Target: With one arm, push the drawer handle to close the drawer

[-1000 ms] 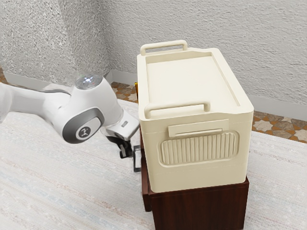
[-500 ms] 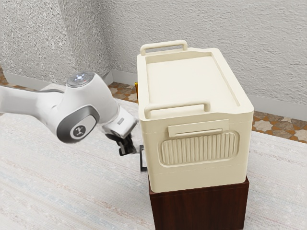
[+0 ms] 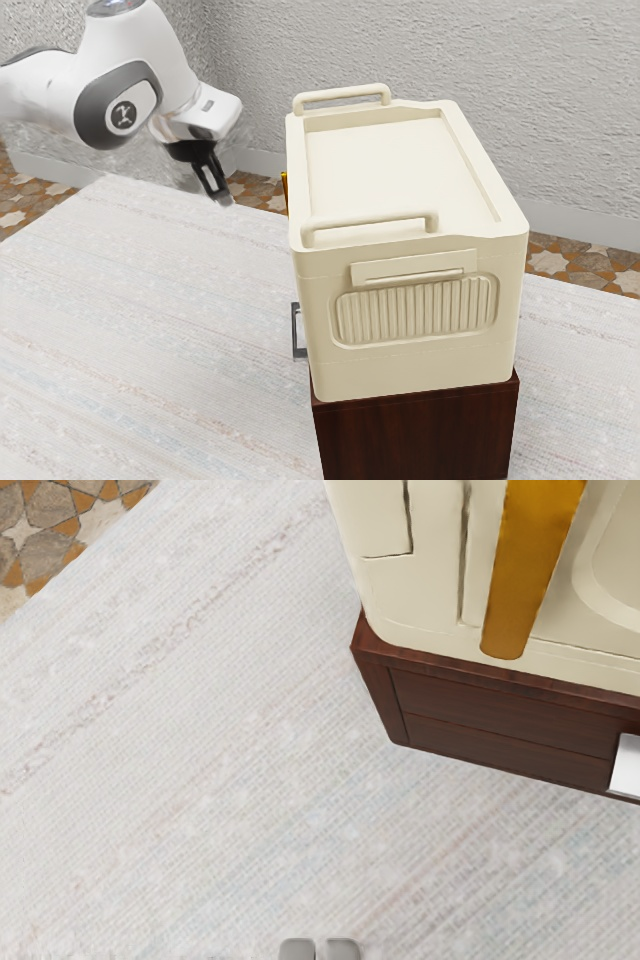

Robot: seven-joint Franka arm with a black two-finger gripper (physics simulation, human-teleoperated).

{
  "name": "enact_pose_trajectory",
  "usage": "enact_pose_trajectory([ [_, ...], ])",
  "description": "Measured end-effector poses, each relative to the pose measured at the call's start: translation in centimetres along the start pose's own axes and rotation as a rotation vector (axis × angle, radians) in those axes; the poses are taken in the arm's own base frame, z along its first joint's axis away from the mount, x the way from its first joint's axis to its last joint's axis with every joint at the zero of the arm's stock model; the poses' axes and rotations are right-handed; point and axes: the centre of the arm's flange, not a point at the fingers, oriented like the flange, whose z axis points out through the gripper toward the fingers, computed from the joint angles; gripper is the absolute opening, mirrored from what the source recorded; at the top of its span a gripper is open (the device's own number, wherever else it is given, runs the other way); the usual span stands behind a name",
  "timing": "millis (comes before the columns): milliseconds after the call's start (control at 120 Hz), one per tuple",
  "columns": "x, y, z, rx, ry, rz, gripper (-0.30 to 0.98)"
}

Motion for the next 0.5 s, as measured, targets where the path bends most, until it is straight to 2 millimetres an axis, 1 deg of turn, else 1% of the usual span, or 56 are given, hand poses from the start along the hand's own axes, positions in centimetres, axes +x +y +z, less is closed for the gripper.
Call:
enact_pose_trajectory([
  [42,0.4,-1.8,-2.9,0.024,0.009,-0.028,-0.1],
  [92,0.2,-3.6,-6.1,0.046,0.008,-0.066,-0.1],
  [125,-0.3,-4.7,-7.9,0.058,-0.005,-0.095,-0.1],
  [158,-0.9,-5.5,-9.0,0.062,-0.026,-0.125,-0.09],
  [200,-1.7,-6.2,-9.6,0.058,-0.057,-0.162,-0.06],
  [333,-3.6,-6.7,-9.5,0.023,-0.151,-0.258,0.24],
  [408,-4.0,-6.7,-10.1,0.011,-0.177,-0.299,0.37],
  [500,-4.2,-6.3,-10.4,-0.001,-0.203,-0.336,0.48],
])
